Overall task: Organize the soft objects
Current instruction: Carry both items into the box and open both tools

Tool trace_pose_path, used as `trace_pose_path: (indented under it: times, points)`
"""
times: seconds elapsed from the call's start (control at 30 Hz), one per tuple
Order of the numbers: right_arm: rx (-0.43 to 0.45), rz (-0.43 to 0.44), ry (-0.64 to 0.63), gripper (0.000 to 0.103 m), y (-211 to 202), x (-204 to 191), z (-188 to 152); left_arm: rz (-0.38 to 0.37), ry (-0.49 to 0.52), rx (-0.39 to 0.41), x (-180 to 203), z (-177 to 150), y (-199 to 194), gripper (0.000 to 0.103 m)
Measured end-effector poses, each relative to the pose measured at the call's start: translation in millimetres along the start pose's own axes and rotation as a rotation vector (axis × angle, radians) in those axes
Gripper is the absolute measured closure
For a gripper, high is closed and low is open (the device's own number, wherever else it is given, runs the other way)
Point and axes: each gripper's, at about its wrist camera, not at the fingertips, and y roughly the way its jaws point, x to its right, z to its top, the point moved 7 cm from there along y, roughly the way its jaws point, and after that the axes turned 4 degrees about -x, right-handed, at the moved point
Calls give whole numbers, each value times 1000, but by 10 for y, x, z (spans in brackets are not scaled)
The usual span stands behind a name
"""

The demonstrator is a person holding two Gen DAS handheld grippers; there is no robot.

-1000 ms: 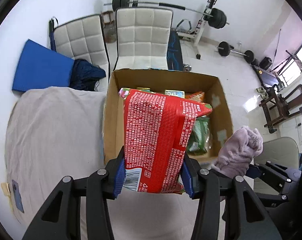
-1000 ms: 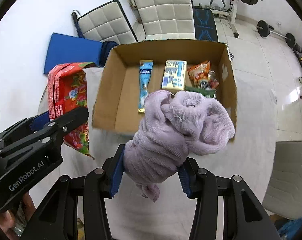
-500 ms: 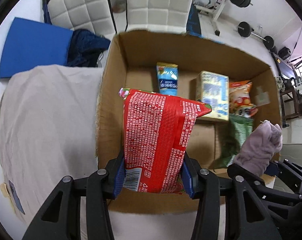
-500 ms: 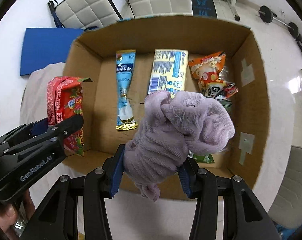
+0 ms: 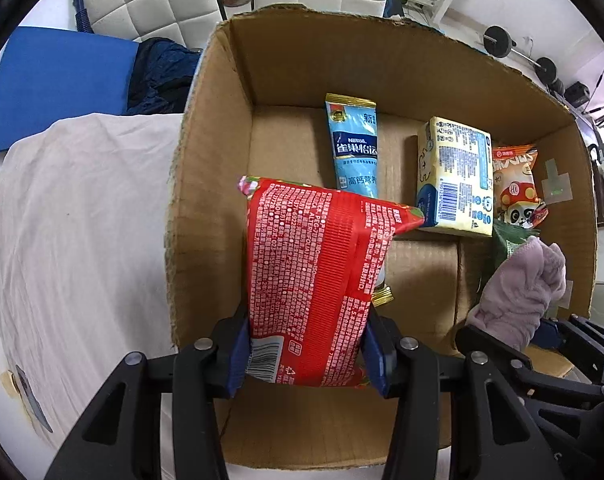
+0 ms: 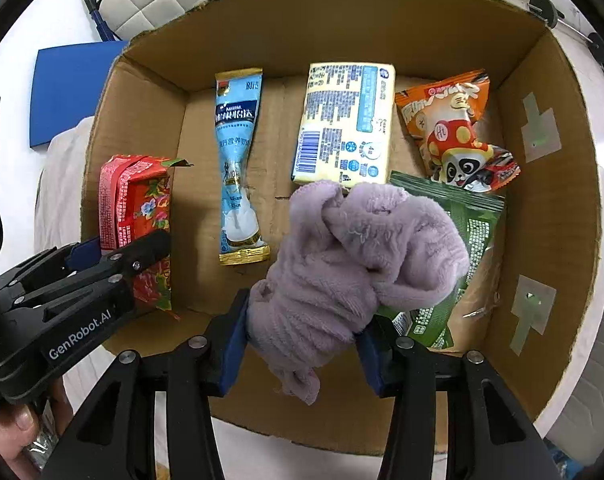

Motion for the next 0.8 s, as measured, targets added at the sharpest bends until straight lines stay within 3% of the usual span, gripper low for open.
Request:
trace_pose_path:
  times: [0.07, 0.17, 0.3, 0.5, 0.67, 0.7, 0.8]
  points:
    - [-13, -10, 4, 50, 29, 43, -4, 18, 5, -10, 4, -3, 22, 57]
    - [-36, -27, 8, 40, 98, 81, -14, 27, 0, -42, 4, 19, 58, 57]
    - [-26, -39, 9, 20, 55, 103, -34, 32, 1, -22, -1, 5, 0, 57]
    - [-3, -60, 20, 20, -80, 135, -75, 33, -11, 20, 3, -13, -169, 52]
    - [25, -80, 36, 11, -208, 188, -173, 32, -6, 40, 26, -101, -294, 52]
    - [28, -82, 41, 11, -235, 203, -188, 32, -6, 46, 4, -113, -313, 50]
    - [55, -93, 58, 0, -343, 211, -241, 41, -11, 70, 14, -131, -403, 29]
